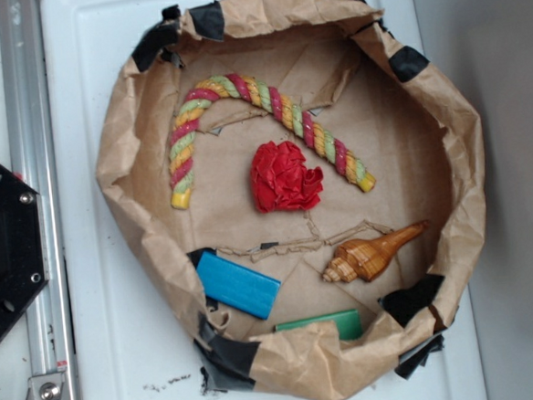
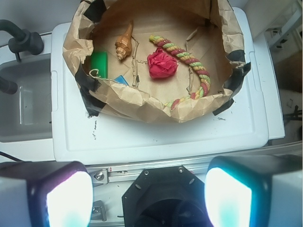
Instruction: Grab the multicolored rope.
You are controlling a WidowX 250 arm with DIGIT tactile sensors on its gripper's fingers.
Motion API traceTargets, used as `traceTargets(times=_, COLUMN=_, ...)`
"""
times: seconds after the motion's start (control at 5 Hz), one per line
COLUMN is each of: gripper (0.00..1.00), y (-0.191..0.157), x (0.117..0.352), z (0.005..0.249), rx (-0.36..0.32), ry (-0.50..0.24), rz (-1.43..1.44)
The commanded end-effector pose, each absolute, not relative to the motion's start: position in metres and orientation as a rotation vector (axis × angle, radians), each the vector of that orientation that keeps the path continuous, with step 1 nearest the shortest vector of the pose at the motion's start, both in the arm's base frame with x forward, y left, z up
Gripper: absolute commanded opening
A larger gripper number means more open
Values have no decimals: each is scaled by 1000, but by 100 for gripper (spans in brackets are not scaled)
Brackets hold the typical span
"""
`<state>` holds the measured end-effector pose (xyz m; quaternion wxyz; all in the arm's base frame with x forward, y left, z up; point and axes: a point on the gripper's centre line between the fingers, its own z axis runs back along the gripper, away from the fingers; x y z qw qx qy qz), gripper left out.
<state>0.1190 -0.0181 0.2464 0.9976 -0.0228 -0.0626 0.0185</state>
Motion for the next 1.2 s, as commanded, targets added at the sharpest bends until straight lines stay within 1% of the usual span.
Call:
traceTargets(times=0.0, gripper=100, y=-18, x=119, z=246, rx=-46, ry=-125, rz=37)
traceTargets(times=0.2, gripper=100, y=-11, x=166, z=214, rx=79, ry=-133, rz=58)
traceTargets(times=0.4, gripper=100, y=3, x=207, z=173, rx=149, ry=-106, rz=13)
traceTargets(times=0.6, gripper=100, y=30, x=229, z=129, rx=161, ry=-49, rz=24)
traceTargets(times=0.8, gripper=100, y=54, x=227, z=94, rx=134, ry=-2, rz=-138)
traceTargets(times=1.0, gripper=100, y=54, x=227, z=94, rx=134, ry=-2, rz=-138)
